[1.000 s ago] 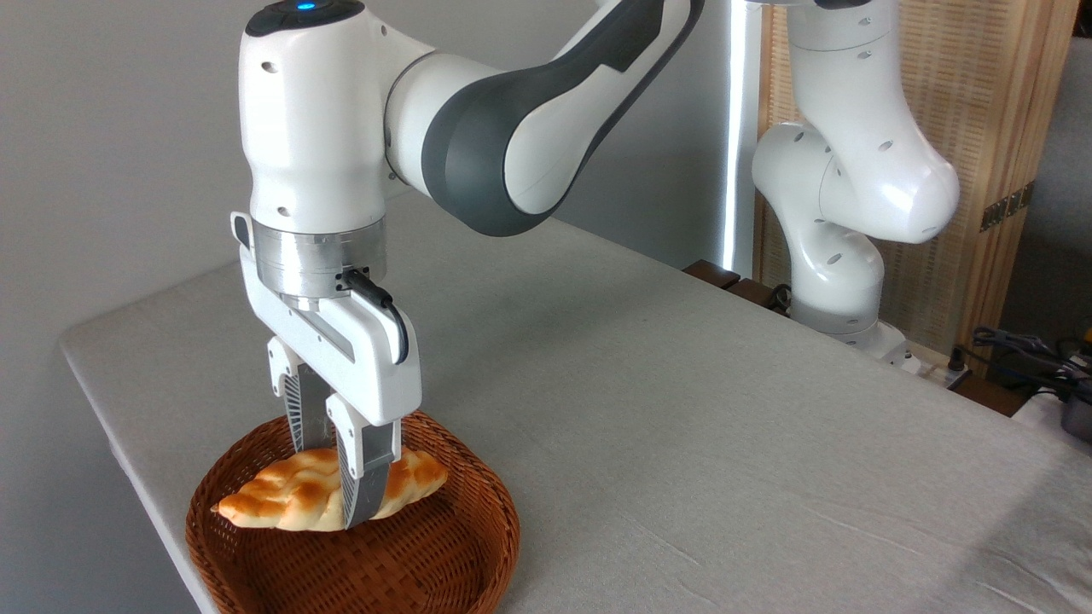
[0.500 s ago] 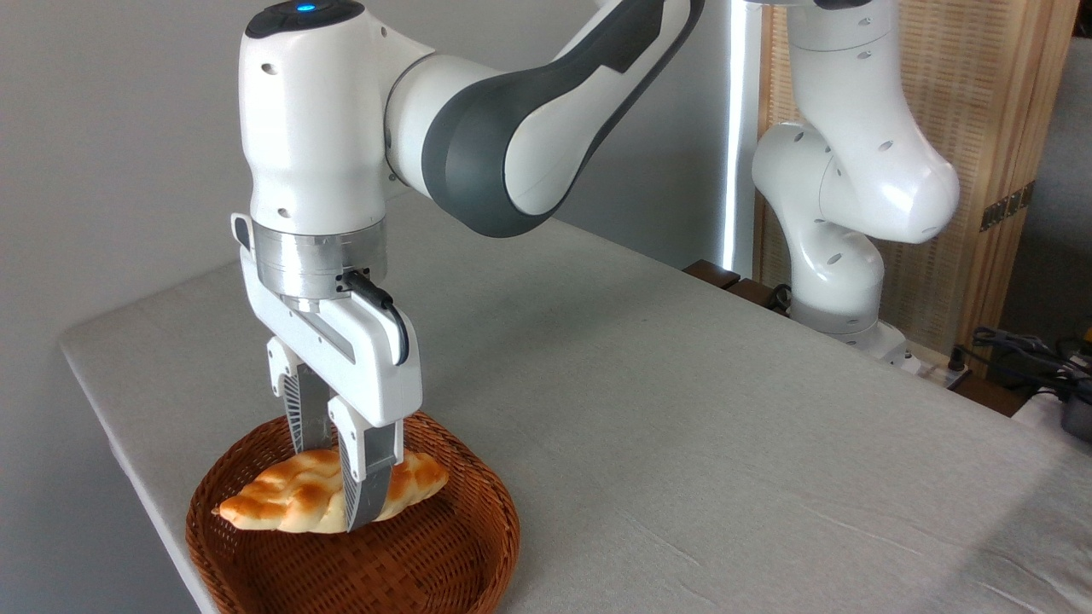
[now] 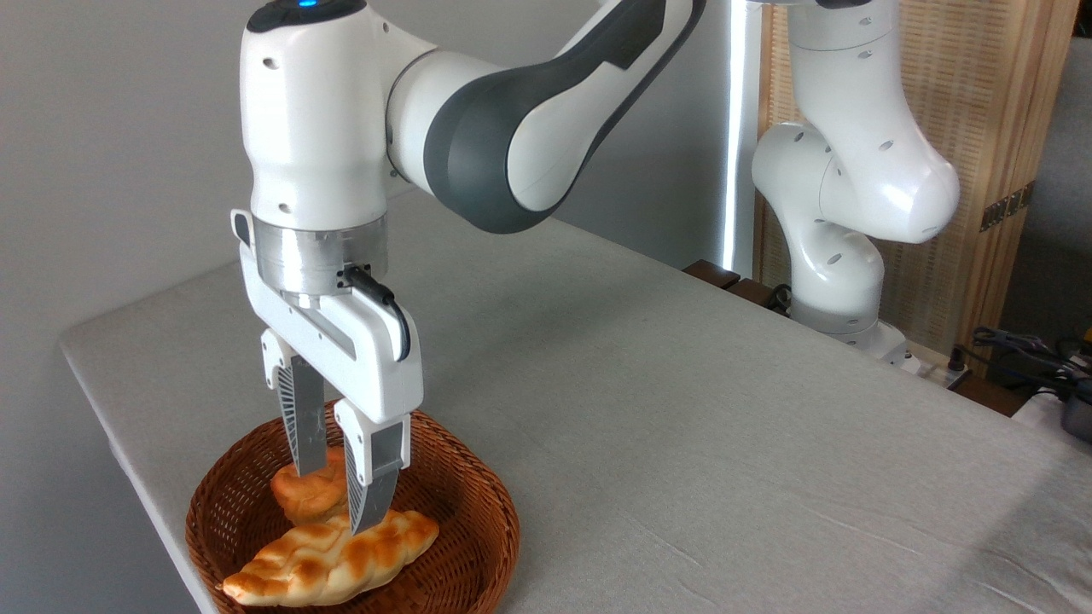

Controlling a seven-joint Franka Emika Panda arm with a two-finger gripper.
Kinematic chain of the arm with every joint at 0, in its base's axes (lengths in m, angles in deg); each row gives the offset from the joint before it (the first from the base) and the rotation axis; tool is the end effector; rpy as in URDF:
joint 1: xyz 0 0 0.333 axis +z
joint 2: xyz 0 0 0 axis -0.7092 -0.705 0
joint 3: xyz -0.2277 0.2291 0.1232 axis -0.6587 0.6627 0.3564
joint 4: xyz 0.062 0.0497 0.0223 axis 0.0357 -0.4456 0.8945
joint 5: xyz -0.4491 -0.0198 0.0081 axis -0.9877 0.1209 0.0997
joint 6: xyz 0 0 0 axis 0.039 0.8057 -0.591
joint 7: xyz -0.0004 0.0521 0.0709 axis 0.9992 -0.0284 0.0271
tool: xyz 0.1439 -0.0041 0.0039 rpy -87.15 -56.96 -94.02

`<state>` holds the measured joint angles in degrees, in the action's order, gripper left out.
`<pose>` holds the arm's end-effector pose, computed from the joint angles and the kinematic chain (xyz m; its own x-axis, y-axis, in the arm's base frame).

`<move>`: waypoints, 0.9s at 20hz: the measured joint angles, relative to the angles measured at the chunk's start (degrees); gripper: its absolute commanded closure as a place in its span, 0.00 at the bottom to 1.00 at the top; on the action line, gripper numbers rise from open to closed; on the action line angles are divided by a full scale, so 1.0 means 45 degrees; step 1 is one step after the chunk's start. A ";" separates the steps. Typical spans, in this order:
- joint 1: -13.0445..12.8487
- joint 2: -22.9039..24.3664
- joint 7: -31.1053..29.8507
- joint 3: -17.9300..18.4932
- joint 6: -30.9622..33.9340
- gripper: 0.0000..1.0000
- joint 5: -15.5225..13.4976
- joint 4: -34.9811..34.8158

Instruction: Put bread into the basket

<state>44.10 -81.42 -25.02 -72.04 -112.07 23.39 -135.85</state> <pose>0.7180 -0.0053 0.4734 0.7148 -0.6686 0.2051 -0.6622 -0.7414 -0.1087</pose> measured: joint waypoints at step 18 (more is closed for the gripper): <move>0.1145 0.3175 -0.1338 -0.1315 0.6020 0.00 -0.0140 0.0146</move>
<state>49.25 -67.14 -31.04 -77.96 -84.98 22.76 -135.20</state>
